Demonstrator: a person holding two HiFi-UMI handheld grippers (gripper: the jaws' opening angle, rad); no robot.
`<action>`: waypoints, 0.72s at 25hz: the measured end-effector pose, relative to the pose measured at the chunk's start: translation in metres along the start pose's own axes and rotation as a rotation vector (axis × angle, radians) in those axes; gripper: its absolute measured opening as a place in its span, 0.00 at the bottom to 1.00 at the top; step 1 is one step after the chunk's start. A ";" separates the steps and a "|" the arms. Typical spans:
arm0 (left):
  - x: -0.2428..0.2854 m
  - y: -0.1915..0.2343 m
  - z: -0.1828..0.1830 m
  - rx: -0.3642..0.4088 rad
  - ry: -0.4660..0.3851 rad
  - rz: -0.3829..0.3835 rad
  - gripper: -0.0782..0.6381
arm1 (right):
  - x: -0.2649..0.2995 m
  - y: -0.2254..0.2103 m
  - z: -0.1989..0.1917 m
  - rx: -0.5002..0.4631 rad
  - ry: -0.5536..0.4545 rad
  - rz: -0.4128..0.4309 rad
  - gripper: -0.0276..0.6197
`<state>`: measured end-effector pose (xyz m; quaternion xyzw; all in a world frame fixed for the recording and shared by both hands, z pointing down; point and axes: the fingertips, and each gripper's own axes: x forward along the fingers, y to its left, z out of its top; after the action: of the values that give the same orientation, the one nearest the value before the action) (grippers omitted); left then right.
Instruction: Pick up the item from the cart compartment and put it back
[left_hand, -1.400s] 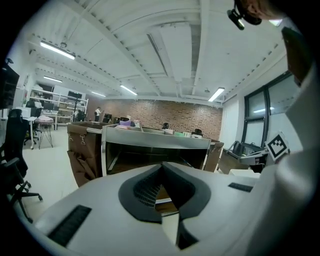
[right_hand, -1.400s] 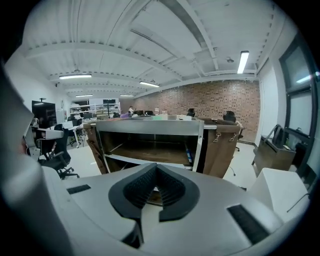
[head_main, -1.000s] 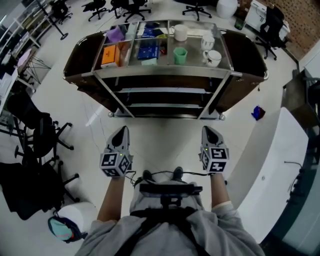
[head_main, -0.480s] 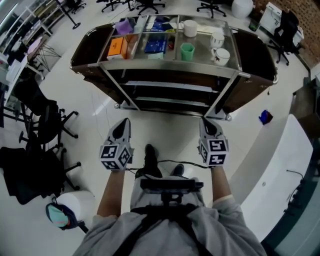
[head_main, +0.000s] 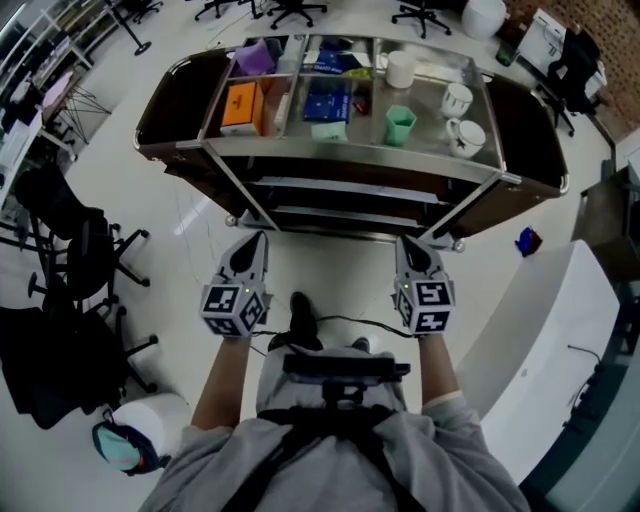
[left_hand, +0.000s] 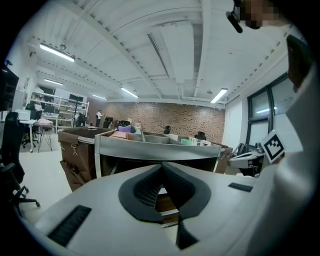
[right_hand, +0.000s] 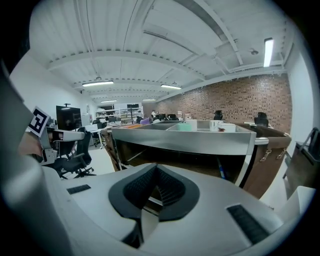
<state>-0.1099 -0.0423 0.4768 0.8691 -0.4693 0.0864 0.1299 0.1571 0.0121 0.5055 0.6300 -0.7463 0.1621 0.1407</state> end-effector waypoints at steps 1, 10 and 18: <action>0.005 0.008 0.005 0.004 0.000 -0.008 0.12 | 0.009 0.005 0.005 -0.004 0.000 0.001 0.06; 0.046 0.074 0.047 0.015 -0.013 -0.107 0.12 | 0.075 0.064 0.075 -0.022 -0.078 0.023 0.06; 0.074 0.112 0.080 0.011 0.036 -0.081 0.12 | 0.120 0.090 0.158 -0.113 -0.141 0.098 0.06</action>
<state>-0.1613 -0.1840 0.4370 0.8865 -0.4308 0.0992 0.1370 0.0472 -0.1480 0.4056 0.5937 -0.7922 0.0816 0.1150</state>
